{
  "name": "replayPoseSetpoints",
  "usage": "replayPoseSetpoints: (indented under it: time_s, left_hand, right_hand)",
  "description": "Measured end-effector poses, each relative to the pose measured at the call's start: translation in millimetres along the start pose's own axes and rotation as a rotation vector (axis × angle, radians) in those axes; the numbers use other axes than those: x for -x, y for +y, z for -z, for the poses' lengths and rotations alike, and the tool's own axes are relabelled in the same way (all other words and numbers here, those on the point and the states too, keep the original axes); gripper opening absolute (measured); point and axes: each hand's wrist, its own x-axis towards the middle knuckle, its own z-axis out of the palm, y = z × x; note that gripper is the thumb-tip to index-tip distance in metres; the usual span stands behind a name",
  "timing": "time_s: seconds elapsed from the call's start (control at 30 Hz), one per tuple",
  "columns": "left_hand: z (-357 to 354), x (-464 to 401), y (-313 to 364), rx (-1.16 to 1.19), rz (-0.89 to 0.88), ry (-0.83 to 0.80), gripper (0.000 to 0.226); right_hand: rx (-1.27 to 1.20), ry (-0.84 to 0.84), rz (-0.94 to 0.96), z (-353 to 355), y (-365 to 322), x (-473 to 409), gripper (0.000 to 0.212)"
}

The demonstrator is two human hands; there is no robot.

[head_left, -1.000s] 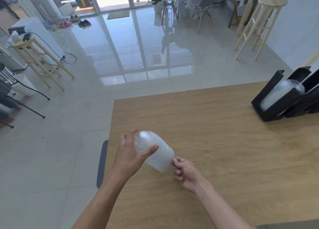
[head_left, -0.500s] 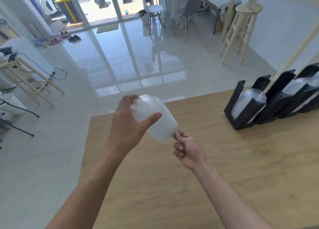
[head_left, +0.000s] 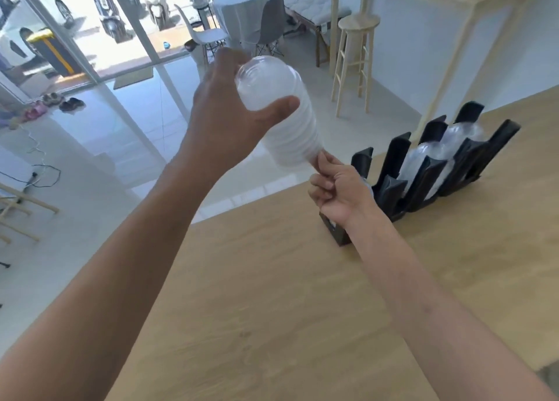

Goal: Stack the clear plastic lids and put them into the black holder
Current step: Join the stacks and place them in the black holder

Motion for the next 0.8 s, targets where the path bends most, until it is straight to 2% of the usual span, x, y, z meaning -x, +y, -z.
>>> replayPoseSetpoints:
  time_s: [0.2,0.37,0.67,0.8]
  left_hand:
    - [-69.4,-45.0,49.4,0.068,-0.097,-0.124,0.081]
    - [-130.6,-58.7,77.4,0.119,-0.147,-0.248,0.08]
    - [-200.6,-56.8,78.8,0.086,-0.182,-0.432,0.079]
    - [-214.6,-58.5,70.5,0.057,-0.192,-0.475,0.079]
  right_hand:
    - [-0.033,0.047,0.125,55.3,-74.9,0.9,0.011]
    - [-0.091,0.149,0.194,112.6,-103.1,6.8,0.016]
    - [-0.259,0.236,0.209,176.1,-76.3,2.4,0.008]
    - [-0.299,0.248,0.187,188.7,-62.1,-6.5,0.012]
